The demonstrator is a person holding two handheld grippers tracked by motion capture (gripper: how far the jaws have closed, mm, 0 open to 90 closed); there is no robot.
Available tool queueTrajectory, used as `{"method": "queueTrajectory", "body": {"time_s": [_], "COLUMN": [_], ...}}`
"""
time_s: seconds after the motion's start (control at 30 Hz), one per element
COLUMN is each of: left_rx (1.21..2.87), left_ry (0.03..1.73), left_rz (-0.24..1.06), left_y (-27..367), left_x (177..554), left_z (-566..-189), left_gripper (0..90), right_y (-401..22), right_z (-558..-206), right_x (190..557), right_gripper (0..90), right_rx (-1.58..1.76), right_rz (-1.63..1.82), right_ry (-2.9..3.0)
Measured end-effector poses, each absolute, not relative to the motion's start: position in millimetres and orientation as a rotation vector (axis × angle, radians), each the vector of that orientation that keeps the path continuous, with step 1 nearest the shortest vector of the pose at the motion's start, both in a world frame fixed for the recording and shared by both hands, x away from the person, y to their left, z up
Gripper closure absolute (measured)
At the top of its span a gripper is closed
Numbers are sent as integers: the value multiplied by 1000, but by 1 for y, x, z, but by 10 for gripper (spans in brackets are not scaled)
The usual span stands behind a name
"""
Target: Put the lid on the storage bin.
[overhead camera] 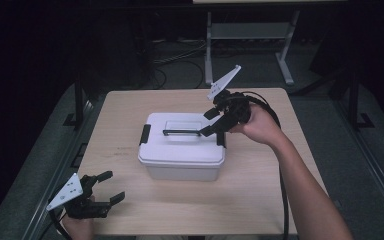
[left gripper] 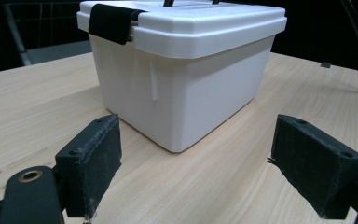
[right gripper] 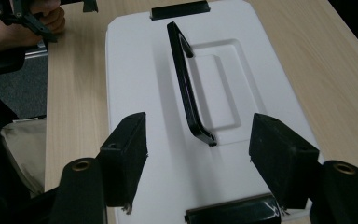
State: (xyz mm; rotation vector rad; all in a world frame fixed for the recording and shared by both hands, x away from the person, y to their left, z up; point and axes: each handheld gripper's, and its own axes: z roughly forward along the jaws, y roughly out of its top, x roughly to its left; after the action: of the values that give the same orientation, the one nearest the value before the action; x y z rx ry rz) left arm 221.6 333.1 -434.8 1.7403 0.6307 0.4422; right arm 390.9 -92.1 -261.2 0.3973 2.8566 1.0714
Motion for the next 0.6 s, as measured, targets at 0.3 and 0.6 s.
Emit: {"method": "queueTrajectory", "body": {"time_s": [0.3, 0.6], "left_rx": [1745, 1746], "left_ry": [629, 627], "left_rz": [444, 442], "left_y": [333, 332], "left_x": [222, 222], "left_z": [-435, -435], "left_gripper": [157, 157], "right_y": [-103, -114], "right_z": [-262, -262], "right_x": [388, 384], "right_gripper": [346, 333], "right_rx": [423, 440], "right_rz": [1067, 1058], "right_ry": [2845, 2836]}}
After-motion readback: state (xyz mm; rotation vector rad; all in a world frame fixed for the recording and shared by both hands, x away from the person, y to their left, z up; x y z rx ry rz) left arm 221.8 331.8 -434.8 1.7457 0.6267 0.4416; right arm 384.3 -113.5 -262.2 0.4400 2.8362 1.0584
